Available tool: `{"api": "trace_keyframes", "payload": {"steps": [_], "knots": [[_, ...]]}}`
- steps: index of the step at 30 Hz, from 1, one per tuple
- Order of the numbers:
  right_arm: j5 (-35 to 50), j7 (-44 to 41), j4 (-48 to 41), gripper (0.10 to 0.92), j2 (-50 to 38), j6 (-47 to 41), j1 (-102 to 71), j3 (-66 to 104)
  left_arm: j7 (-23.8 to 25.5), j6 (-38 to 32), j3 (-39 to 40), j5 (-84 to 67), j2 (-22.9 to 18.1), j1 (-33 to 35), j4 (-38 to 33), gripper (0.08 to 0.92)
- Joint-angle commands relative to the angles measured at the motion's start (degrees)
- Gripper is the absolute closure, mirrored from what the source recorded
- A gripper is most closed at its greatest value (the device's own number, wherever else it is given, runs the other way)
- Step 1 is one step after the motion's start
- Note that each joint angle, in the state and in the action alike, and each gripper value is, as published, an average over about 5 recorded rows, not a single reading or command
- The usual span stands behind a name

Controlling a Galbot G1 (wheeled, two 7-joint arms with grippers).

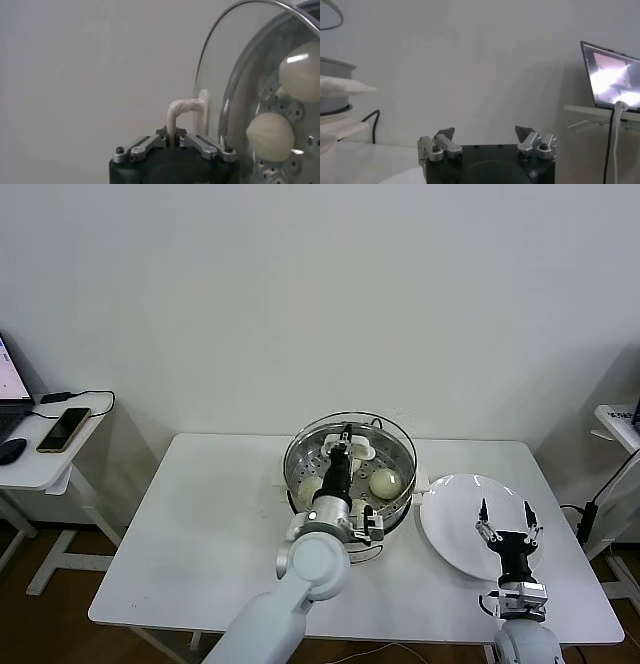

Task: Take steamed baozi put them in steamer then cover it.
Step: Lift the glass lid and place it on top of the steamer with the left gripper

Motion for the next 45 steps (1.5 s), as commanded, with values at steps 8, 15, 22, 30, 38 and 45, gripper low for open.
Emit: {"api": "trace_keyframes", "payload": {"steps": [8, 15, 22, 30, 38, 45], "knots": [[-0.1, -0.1, -0.9, 0.203, 0.2, 0.1, 0.5, 0.3, 1.5, 0.4, 0.9, 7.9, -3.5, -0.7, 6.3, 0.809], [0.0, -0.2, -1.2, 0.203, 0.2, 0.2, 0.7, 0.2, 0.9, -0.1, 0.4, 8.5, -3.8, -0.4, 7.9, 0.809], [-0.1, -0.2, -1.4, 0.203, 0.2, 0.2, 1.0, 0.1, 0.4, -0.5, -0.1, 8.6, -4.0, -0.6, 8.8, 0.809], [-0.1, -0.2, -1.6, 0.203, 0.2, 0.2, 1.2, 0.0, 0.3, -0.8, -0.3, 8.8, -4.2, -0.8, 9.0, 0.809], [-0.1, -0.2, -1.7, 0.203, 0.1, 0.2, 1.4, 0.0, 0.3, -0.8, -0.6, 9.8, -4.2, -0.5, 9.2, 0.809], [-0.1, -0.2, -1.9, 0.203, 0.2, 0.2, 1.7, -0.2, 0.4, -1.0, -0.7, 9.8, -4.4, -0.3, 9.3, 0.809]]}}
